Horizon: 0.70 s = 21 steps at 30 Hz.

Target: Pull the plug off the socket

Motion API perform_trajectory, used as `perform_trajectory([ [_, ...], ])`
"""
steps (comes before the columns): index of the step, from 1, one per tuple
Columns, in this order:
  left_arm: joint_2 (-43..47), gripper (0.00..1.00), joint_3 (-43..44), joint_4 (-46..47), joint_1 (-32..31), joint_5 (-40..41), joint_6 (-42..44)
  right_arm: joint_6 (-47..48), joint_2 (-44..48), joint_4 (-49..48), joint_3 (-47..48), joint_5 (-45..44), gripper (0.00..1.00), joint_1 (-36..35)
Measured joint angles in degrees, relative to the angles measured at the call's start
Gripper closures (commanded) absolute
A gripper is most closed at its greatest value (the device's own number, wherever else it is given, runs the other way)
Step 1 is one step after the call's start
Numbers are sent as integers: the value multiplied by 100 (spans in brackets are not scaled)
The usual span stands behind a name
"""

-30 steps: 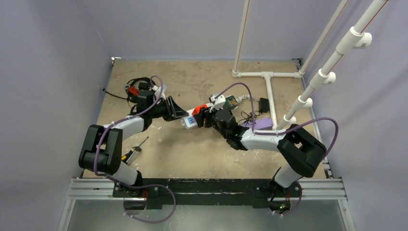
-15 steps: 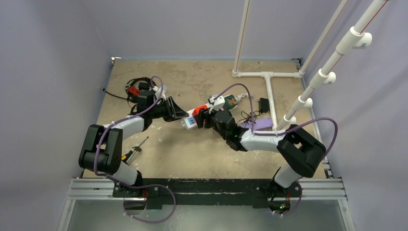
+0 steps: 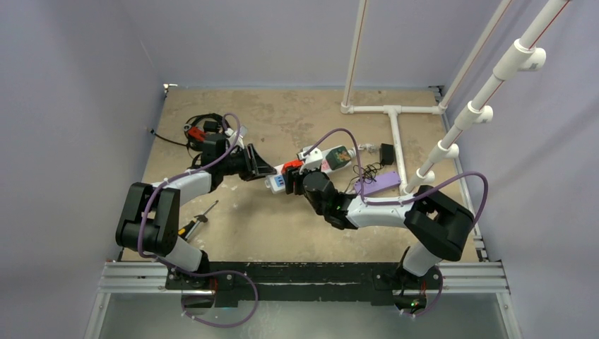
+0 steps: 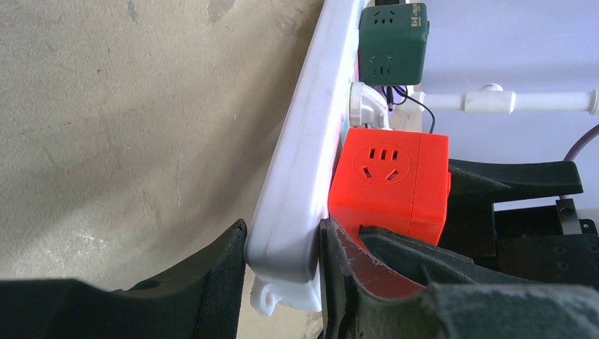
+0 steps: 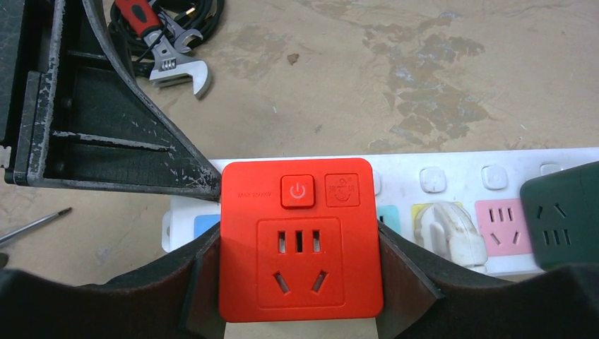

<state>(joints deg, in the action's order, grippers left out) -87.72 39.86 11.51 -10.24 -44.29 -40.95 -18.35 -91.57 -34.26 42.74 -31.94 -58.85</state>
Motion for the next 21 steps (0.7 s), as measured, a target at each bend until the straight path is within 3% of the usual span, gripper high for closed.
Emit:
perform_trajectory([
  [7,-2,100,13,-26,2,48,13,-33,7,-2,0,334,100,186],
  [14,-2,100,96,0,-15,197,9,-313,50,-199,-90,1631,100,916],
  [21,-2,100,105,-37,-15,210,9,-304,50,-212,-98,1705,100,946],
])
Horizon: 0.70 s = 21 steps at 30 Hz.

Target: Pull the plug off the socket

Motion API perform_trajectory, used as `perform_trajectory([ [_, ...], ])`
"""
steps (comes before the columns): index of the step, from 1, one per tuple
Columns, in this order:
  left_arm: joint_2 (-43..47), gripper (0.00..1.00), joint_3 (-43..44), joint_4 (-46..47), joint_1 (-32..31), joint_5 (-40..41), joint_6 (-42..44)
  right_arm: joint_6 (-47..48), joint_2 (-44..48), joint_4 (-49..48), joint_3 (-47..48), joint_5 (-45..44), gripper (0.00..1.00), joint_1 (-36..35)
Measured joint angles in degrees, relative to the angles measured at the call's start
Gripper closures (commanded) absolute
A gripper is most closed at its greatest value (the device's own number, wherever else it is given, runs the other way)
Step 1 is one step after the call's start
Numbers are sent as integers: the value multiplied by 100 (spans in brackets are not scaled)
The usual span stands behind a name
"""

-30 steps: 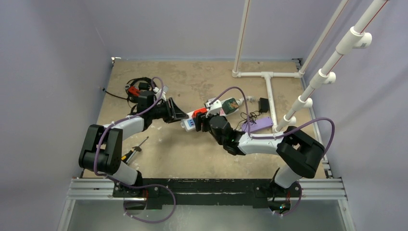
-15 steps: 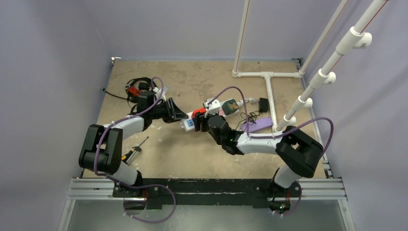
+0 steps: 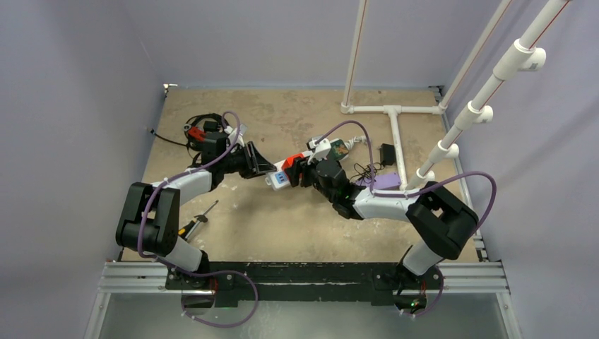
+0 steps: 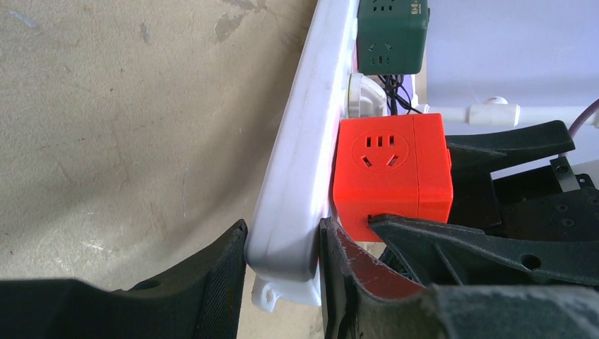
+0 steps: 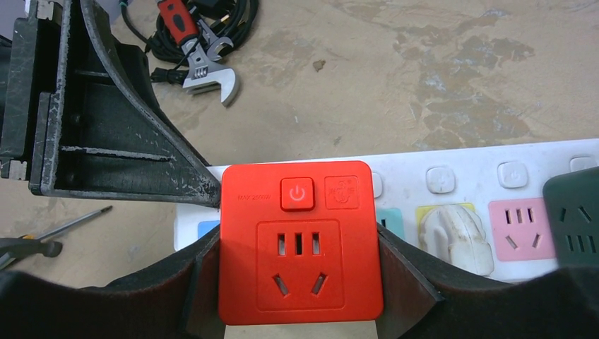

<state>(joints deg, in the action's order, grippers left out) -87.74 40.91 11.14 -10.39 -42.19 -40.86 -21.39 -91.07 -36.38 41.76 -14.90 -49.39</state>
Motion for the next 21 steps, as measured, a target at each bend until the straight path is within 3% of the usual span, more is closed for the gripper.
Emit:
perform_trajectory([
  [4,0,100,2,-7,2,-2,2,42,7,-9,-4,-131,100,-98],
  [12,0,100,2,-184,39,-90,15,304,7,-9,-11,-1257,100,-726],
  [21,-2,100,2,-273,68,-160,20,385,7,-9,-13,-1606,100,-927],
])
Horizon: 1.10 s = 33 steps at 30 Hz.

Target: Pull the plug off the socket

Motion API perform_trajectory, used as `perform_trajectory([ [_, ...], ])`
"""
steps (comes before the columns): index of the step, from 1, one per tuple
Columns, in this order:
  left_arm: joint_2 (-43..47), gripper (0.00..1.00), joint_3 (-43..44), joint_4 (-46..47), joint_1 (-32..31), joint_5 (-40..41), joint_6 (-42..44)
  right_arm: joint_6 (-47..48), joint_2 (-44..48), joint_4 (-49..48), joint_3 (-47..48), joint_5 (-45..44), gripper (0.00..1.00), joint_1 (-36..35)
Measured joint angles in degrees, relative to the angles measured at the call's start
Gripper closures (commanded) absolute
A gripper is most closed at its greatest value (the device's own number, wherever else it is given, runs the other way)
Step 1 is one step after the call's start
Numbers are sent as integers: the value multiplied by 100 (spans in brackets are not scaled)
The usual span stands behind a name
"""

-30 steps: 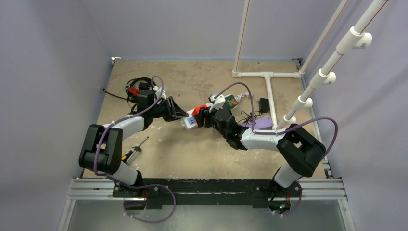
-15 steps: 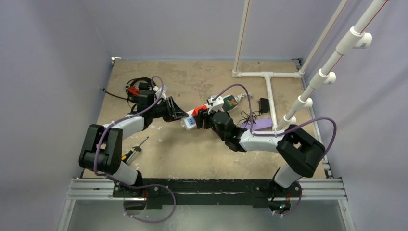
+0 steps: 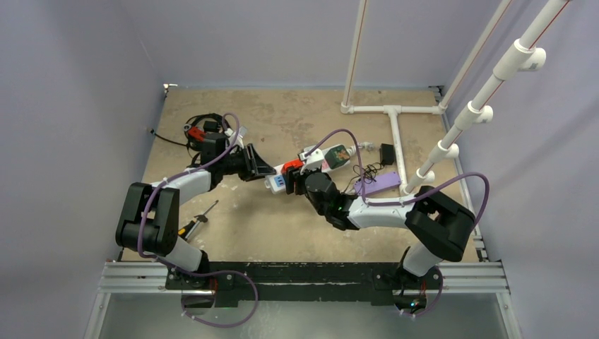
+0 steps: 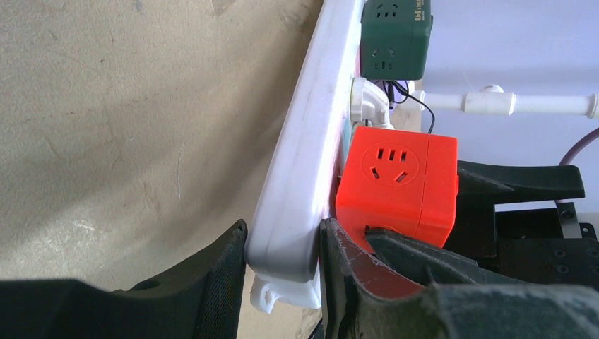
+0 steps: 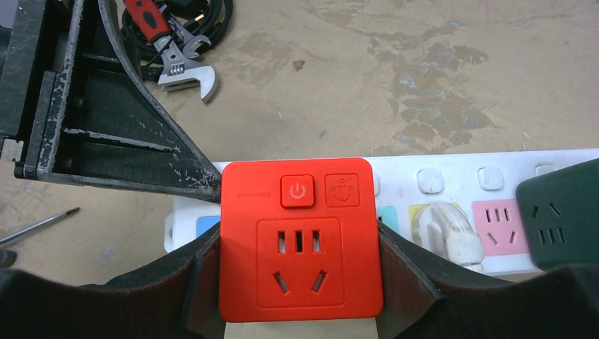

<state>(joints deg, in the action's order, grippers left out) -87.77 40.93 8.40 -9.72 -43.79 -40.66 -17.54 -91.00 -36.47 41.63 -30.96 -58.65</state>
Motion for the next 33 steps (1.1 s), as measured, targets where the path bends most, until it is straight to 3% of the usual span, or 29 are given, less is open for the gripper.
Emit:
perform_trajectory([
  [6,-22,100,0,-33,28,-13,0,-28,0,0,0,96,100,35],
  [14,-52,100,22,-11,31,59,87,-431,243,-343,-275,1449,100,841],
  [28,-74,100,22,-59,48,96,133,-409,348,-599,-275,1377,100,920],
  [33,-74,100,83,-256,155,170,251,-378,787,-330,-282,960,100,911],
])
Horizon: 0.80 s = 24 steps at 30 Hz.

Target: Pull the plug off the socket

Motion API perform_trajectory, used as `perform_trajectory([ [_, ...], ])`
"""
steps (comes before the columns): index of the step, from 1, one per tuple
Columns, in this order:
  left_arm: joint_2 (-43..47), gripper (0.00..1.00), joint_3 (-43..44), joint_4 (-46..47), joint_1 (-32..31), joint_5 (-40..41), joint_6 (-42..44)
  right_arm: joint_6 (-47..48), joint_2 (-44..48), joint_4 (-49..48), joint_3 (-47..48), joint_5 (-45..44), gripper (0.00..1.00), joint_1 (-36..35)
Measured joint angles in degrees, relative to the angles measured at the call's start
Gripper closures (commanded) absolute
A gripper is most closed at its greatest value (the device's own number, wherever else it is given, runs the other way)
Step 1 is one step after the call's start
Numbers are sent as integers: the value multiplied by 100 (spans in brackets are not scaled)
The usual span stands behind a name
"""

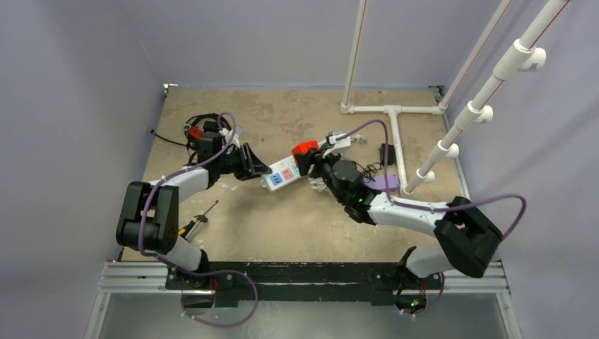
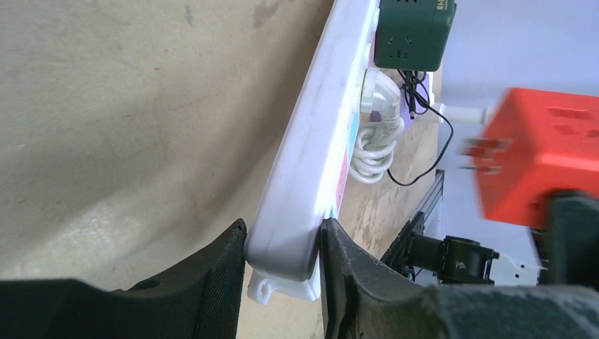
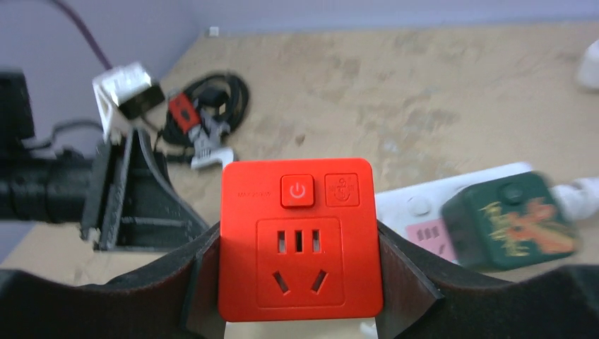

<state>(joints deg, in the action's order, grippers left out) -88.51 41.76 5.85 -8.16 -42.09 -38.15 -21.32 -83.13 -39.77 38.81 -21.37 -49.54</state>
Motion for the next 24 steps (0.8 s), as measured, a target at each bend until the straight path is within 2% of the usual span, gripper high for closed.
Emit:
perform_trajectory([
  [5,2,100,15,-111,216,59,31,81,820,92,-68,-562,100,184],
  [8,2,100,15,-138,271,101,35,70,885,208,-24,-787,100,570],
  [18,186,100,28,-323,291,269,173,-243,437,992,39,-1047,100,1749],
  [24,203,100,31,-350,291,278,179,-400,-531,1397,684,-717,100,2387],
])
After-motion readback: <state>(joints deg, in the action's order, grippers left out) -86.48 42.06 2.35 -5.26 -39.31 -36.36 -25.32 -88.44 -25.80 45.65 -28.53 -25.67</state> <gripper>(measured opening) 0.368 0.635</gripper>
